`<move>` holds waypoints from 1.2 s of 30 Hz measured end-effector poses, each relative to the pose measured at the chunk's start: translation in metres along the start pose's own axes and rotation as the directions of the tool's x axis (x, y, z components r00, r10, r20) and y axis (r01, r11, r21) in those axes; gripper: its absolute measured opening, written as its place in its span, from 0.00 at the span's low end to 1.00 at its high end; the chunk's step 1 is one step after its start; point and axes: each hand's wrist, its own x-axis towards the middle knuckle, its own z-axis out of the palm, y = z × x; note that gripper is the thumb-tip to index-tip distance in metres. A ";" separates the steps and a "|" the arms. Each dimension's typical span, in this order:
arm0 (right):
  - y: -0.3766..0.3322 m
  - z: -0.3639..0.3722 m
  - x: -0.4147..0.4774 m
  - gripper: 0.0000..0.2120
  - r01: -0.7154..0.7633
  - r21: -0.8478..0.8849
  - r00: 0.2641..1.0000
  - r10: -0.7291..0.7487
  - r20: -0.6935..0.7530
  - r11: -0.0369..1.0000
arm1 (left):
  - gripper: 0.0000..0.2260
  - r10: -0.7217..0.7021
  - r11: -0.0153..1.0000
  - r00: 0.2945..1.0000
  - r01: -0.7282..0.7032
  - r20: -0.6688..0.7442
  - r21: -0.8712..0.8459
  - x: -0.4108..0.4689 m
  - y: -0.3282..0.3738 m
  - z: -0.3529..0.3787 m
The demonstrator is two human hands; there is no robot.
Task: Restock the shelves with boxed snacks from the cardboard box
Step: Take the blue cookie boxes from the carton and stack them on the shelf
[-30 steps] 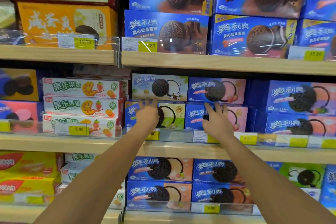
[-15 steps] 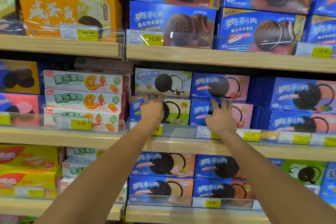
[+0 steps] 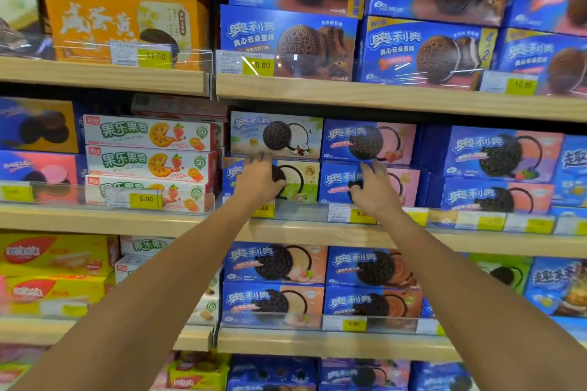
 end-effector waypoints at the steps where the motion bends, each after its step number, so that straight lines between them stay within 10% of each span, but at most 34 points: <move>1: 0.000 -0.002 -0.007 0.25 0.009 0.018 0.999 -0.008 -0.048 1.000 | 0.25 0.010 1.000 1.000 -0.010 -0.016 -0.001 -0.007 0.005 -0.001; 11: 0.020 0.022 -0.112 0.13 0.346 0.029 0.894 -0.321 -0.313 0.938 | 0.15 0.179 0.958 0.961 -0.219 -0.212 -0.187 -0.120 0.053 0.040; 20: 0.105 0.109 -0.241 0.12 0.121 0.120 0.983 -0.135 0.121 0.985 | 0.16 0.115 0.954 0.953 -0.028 0.279 -0.298 -0.278 0.040 0.151; 28: 0.192 0.195 -0.375 0.11 -0.233 0.032 0.791 0.171 0.587 0.972 | 0.22 -0.088 0.938 0.625 0.313 0.776 -0.146 -0.421 0.013 0.237; 36: 0.274 0.289 -0.536 0.13 -0.495 -0.211 0.456 0.459 0.762 0.843 | 0.18 -0.239 0.836 0.260 0.545 0.936 0.062 -0.580 -0.007 0.336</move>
